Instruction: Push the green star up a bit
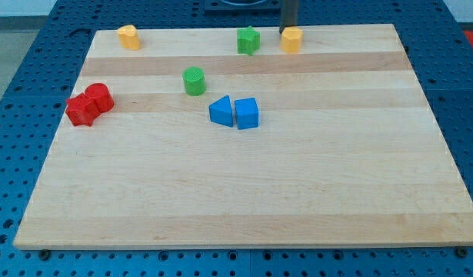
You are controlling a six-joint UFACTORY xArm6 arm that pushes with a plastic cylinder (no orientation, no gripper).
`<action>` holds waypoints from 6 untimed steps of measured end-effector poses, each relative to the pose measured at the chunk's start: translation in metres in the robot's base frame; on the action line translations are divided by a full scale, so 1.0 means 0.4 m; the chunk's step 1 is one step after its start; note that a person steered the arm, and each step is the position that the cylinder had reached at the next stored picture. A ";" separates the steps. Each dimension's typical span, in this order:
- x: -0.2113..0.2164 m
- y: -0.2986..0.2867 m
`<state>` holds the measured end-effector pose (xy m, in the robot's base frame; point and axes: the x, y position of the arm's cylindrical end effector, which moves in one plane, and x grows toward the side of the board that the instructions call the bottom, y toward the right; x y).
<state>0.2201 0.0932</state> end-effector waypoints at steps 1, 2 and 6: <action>0.126 0.013; 0.129 0.013; 0.153 -0.224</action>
